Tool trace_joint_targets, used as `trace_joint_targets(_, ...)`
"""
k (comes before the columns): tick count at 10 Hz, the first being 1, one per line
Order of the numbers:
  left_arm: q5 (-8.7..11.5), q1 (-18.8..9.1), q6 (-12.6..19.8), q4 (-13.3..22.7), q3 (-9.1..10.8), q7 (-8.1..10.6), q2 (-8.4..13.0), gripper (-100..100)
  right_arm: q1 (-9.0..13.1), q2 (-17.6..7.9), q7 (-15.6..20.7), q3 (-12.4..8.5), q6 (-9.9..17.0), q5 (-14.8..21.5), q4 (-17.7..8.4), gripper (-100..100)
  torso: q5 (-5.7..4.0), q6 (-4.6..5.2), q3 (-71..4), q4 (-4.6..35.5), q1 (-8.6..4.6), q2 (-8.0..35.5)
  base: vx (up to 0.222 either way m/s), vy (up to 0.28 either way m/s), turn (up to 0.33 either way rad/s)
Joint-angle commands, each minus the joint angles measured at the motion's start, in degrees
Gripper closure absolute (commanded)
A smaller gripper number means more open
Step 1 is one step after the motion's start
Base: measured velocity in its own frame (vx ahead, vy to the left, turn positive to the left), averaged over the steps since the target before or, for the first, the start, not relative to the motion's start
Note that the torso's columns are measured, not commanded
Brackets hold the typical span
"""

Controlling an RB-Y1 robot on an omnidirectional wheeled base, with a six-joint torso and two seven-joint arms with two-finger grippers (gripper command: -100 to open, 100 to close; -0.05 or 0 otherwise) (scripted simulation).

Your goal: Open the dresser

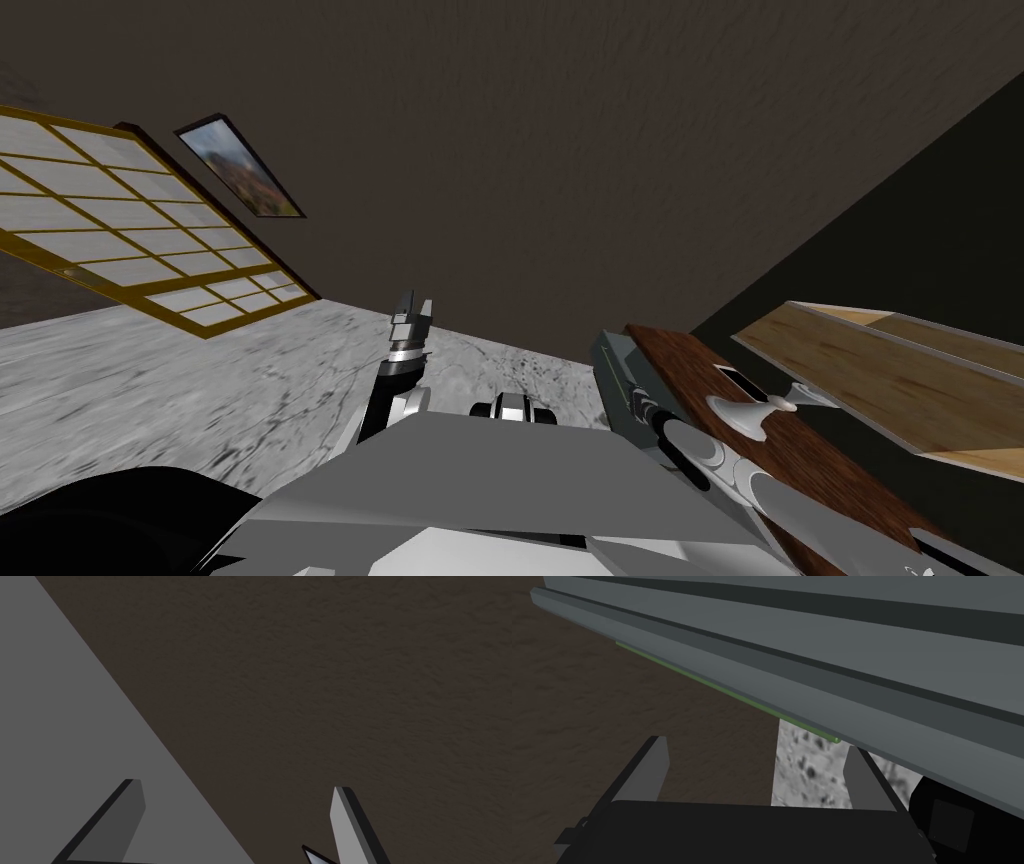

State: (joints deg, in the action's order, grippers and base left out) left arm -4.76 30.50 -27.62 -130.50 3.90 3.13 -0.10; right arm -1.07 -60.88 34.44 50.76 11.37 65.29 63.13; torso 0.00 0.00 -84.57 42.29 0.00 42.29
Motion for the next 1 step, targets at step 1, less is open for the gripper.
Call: trace_joint_targets(1, 0.0, 0.0, 0.0, 0.0, 0.00, 0.00, 0.0, 0, 0.0, 0.0, 0.0, 0.0, 0.0, 0.0, 0.0, 0, 0.00, 0.00, 0.0, 0.0, 0.01, 0.0, 0.000, 0.000, 0.000)
